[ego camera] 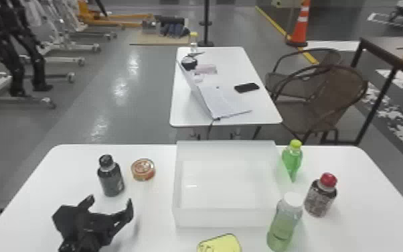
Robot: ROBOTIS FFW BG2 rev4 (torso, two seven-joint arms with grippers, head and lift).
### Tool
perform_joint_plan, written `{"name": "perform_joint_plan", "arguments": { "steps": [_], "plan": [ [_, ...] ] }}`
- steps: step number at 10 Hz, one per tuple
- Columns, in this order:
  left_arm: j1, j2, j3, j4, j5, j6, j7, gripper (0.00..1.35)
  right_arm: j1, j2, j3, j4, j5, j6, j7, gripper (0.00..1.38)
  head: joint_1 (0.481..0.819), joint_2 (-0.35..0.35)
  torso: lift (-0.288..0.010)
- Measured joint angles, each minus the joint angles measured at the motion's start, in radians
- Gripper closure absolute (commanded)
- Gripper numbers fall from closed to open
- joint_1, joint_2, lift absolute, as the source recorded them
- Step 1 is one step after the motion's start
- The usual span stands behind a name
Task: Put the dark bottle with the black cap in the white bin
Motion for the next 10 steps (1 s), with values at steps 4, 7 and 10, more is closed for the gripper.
{"name": "perform_joint_plan", "arguments": {
  "steps": [4, 7, 10],
  "plan": [
    [-0.171, 0.025, 0.002, 0.189, -0.02, 0.01, 0.0, 0.09, -0.02, 0.0, 0.004, 0.016, -0.01, -0.011, 0.014, 0.07, 0.549, 0.0, -0.1],
    [-0.292, 0.045, 0.0, 0.344, -0.017, 0.034, 0.0, 0.1, -0.033, 0.0, 0.004, 0.025, -0.018, -0.017, 0.026, 0.07, 0.549, 0.0, -0.1],
    [-0.353, 0.057, 0.002, 0.423, -0.042, 0.028, 0.041, 0.26, -0.046, 0.0, 0.004, 0.036, -0.021, -0.021, 0.037, 0.07, 0.549, 0.0, -0.1]
  ]
}}
